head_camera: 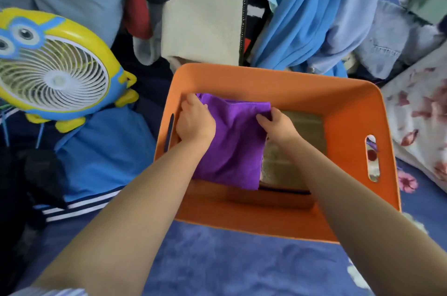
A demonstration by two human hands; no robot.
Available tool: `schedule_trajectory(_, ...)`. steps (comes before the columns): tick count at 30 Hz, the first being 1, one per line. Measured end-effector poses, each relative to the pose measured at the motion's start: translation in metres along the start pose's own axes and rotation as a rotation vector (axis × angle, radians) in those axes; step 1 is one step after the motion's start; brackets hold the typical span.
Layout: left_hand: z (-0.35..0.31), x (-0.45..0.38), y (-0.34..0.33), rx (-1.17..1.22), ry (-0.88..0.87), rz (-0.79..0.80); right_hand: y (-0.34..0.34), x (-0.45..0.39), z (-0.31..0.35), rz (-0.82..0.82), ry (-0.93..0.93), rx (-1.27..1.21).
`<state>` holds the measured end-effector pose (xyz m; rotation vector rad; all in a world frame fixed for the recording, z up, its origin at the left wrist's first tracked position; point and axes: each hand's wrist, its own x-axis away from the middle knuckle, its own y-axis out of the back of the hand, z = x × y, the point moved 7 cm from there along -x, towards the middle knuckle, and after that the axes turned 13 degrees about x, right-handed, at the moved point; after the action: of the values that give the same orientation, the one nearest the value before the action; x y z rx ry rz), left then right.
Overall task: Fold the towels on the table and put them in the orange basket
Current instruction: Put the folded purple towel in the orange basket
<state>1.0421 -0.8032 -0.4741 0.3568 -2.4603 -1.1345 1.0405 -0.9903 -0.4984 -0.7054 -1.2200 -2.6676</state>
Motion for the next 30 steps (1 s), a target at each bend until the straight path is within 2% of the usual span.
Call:
schedule_trajectory(5, 0.015, -0.023, -0.039, -0.103, -0.077, -0.066, -0.022, -0.027, -0.013, -0.065, 0.022, 0.454)
schedule_trajectory(6, 0.016, -0.02, -0.041, -0.115, -0.128, -0.078, -0.022, -0.025, -0.01, -0.129, 0.071, 0.506)
schedule_trajectory(8, 0.013, -0.01, -0.05, -0.147, -0.339, -0.108, -0.025, -0.015, -0.001, -0.247, 0.242, 0.563)
schedule_trajectory(9, 0.009, -0.004, -0.054, -0.195, -0.438, -0.08, -0.029, -0.01, 0.002, -0.282, 0.315, 0.585)
schedule_trajectory(10, 0.008, 0.002, -0.06, -0.253, -0.531, -0.048, -0.035, -0.006, 0.003, -0.246, 0.369, 0.639)
schedule_trajectory(11, 0.009, 0.007, -0.069, -0.303, -0.56, 0.068, -0.043, -0.002, 0.003, -0.242, 0.427, 0.692)
schedule_trajectory(13, 0.021, 0.011, -0.087, -0.362, -0.52, 0.257, -0.061, 0.004, -0.003, -0.108, 0.44, 0.736)
schedule_trajectory(15, 0.032, 0.006, -0.089, -0.386, -0.47, 0.256, -0.073, 0.001, -0.015, 0.009, 0.388, 0.768)
schedule_trajectory(22, 0.047, -0.015, -0.099, -0.44, -0.389, 0.224, -0.083, -0.027, -0.022, 0.049, 0.325, 0.877)
schedule_trajectory(27, 0.048, -0.018, -0.102, -0.436, -0.37, 0.271, -0.086, -0.032, -0.021, 0.1, 0.312, 0.907)
schedule_trajectory(30, 0.045, -0.016, -0.1, -0.466, -0.334, 0.36, -0.081, -0.023, -0.019, 0.14, 0.306, 0.928)
